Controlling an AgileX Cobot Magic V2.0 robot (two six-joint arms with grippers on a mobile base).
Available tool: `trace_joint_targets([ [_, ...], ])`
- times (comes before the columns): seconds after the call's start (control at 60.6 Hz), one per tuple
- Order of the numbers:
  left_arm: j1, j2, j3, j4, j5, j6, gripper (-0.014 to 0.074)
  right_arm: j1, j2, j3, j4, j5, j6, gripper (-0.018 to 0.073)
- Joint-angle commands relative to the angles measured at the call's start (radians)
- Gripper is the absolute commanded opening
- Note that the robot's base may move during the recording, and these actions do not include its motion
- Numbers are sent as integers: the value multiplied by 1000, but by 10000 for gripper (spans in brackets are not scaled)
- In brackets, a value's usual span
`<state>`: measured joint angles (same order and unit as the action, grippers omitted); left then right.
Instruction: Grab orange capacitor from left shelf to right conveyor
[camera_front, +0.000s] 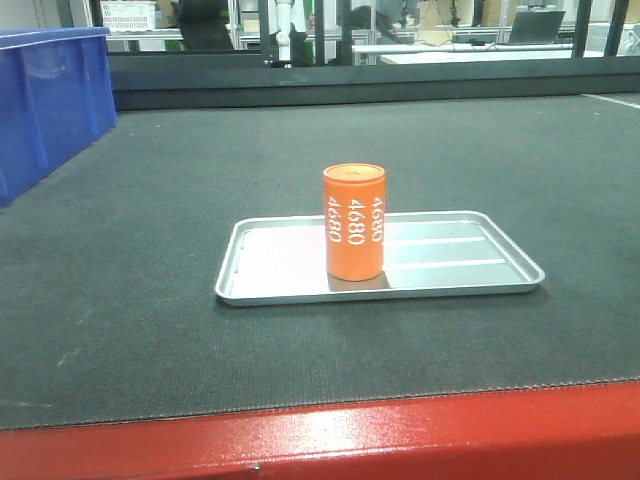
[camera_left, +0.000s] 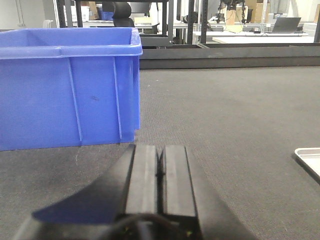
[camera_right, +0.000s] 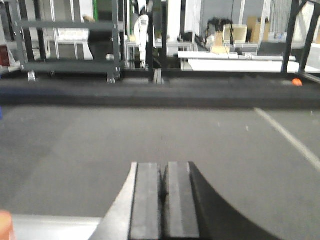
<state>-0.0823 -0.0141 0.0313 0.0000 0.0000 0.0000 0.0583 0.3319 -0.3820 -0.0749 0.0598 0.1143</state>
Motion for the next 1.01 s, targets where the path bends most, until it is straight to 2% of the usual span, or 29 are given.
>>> trace_joint_targets([
  [0.0,-3,10,-6,-5,-88,0,-105,-8,-75,67,16,-82,4,57],
  [0.082,-3,10,-6,-5,-88,0,-105,-8,-173,166,51,-105,17,57],
  [0.231,-3,10,-6,-5,-88,0,-105,-8,-347,338,53,-206,16,57],
  [0.33,-3,10,-6,-5,-88,0,-105,-9,-355,419,53,-286,16,57],
  [0.396,-3,10,-6,-5,-89,0,-105,-9,-358,410,53,-222,16,57],
  [0.627,-3,10,-6,-5,-89,0,-105,-5,-362,412,43,-162,8,57],
  [0.989,-3,10,-6,-5,-89,0,-105,8,-363,415,43,-192,8,57],
])
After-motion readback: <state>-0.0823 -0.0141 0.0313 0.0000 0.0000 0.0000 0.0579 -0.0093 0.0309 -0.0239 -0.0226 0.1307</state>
